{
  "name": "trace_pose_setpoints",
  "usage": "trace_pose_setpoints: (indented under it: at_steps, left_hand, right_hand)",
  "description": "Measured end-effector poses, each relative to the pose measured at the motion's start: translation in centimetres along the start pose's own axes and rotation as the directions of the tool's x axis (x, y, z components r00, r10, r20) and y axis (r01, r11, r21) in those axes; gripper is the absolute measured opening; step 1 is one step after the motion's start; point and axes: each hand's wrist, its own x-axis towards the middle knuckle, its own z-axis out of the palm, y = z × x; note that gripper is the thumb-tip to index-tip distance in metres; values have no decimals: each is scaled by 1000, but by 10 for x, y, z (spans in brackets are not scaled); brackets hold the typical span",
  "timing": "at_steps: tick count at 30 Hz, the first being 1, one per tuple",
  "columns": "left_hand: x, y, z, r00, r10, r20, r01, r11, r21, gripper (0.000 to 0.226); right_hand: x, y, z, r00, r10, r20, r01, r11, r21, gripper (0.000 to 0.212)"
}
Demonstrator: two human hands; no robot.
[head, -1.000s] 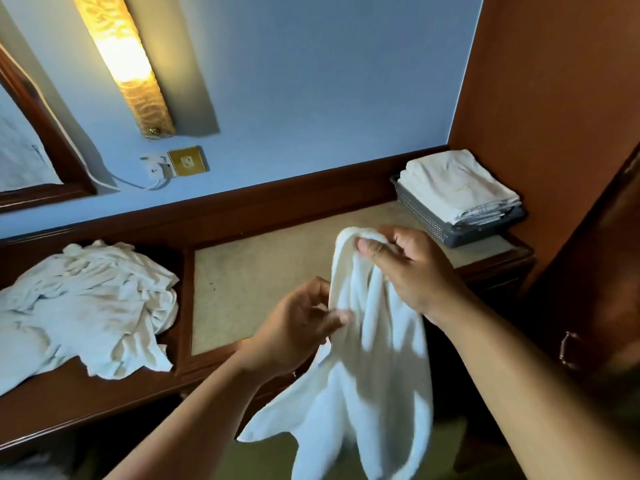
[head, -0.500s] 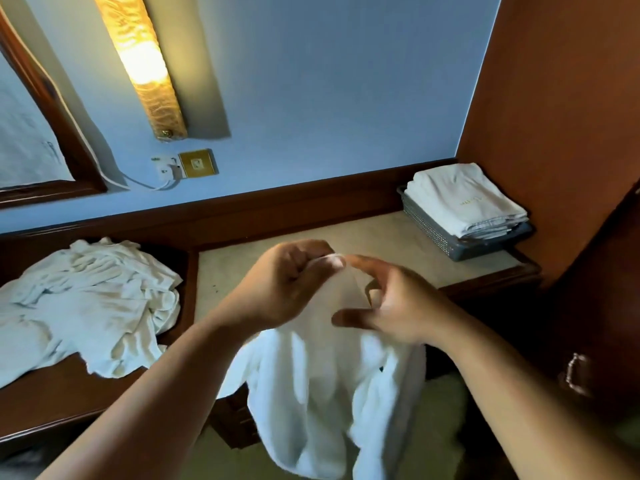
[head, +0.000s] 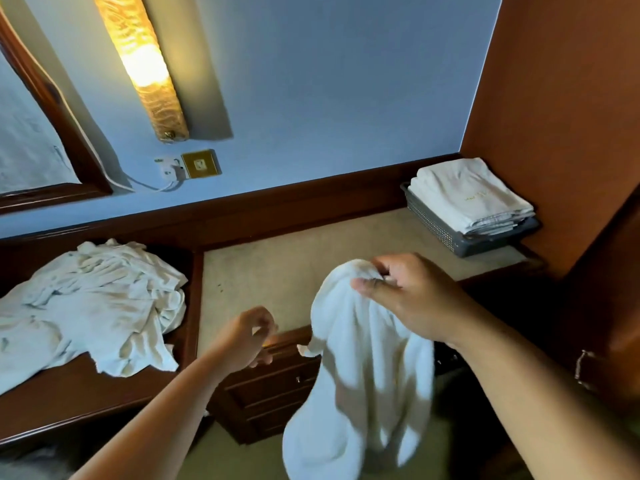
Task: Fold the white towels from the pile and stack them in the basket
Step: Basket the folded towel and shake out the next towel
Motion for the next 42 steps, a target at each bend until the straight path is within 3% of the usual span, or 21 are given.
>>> trace_pose_setpoints:
  at_steps: [2, 5, 6, 8, 9, 11, 13, 14, 16, 18, 19, 21, 24, 27, 30, 35, 42]
  left_hand:
    - [-5, 28, 1, 998, 8, -65, -34, 913, -406, 17]
    - [-17, 71, -4, 954, 299, 35, -214, 756, -619, 50]
    - [-19, 81, -4, 924, 370, 94, -245, 764, -597, 50]
    - [-11, 86, 2, 907, 387, 168, -304, 876, -375, 25]
    - [-6, 81, 6, 924, 335, 185, -295, 931, -214, 14]
    - [3, 62, 17, 949, 174, 261, -182, 983, 5, 14]
    - [10, 41, 27, 952, 53, 301, -84, 992, 90, 22]
    - [12, 35, 30, 972, 5, 235, -19, 998, 56, 27]
    - [19, 30, 30, 997, -75, -19, 69, 975, -209, 34]
    - [20, 44, 17, 962, -9, -273, -88, 937, -339, 19]
    - [18, 56, 9, 942, 24, -336, -168, 898, -407, 16]
    - [4, 90, -5, 932, 83, -353, -283, 776, -564, 16]
    - [-16, 127, -14, 939, 176, -297, -342, 592, -730, 17]
    - [-26, 137, -10, 926, 256, -276, -373, 517, -771, 15]
    - [-31, 143, -13, 918, 260, -300, -387, 415, -824, 13]
    - [-35, 148, -18, 906, 255, -337, -416, 403, -815, 20]
    - [-42, 156, -28, 888, 330, -319, -430, 355, -830, 9]
  right_hand:
    - [3, 1, 8, 1000, 28, -13, -28, 1000, -10, 37]
    - [10, 2, 14, 997, 75, -12, -75, 997, 34, 31]
    - [11, 1, 15, 997, 76, -3, -76, 995, 60, 30]
    - [14, -3, 14, 998, 62, 2, -62, 990, 126, 31]
    - [14, -5, 12, 999, 46, 11, -47, 986, 162, 32]
    - [12, -12, 6, 998, -14, 56, 0, 972, 236, 34]
    - [8, -18, 0, 993, -36, 109, 4, 961, 278, 36]
    - [6, -21, -3, 988, -38, 150, -5, 961, 278, 36]
    - [0, -24, -11, 944, -14, 331, -66, 971, 230, 28]
    - [-7, -26, -17, 823, 31, 567, -130, 982, 135, 19]
    - [-10, -23, -16, 793, 35, 608, -138, 983, 123, 18]
    - [-10, -13, -11, 860, 46, 509, -136, 981, 141, 20]
    - [-3, -1, -7, 977, 90, 194, -134, 965, 227, 32]
    - [5, -2, -5, 996, 44, 72, -72, 887, 456, 13]
    - [9, -6, -8, 1000, -11, -21, 19, 893, 450, 9]
    - [11, -4, -11, 982, -188, -11, 180, 919, 350, 10]
    - [24, 7, 1, 966, -176, -192, 229, 925, 305, 13]
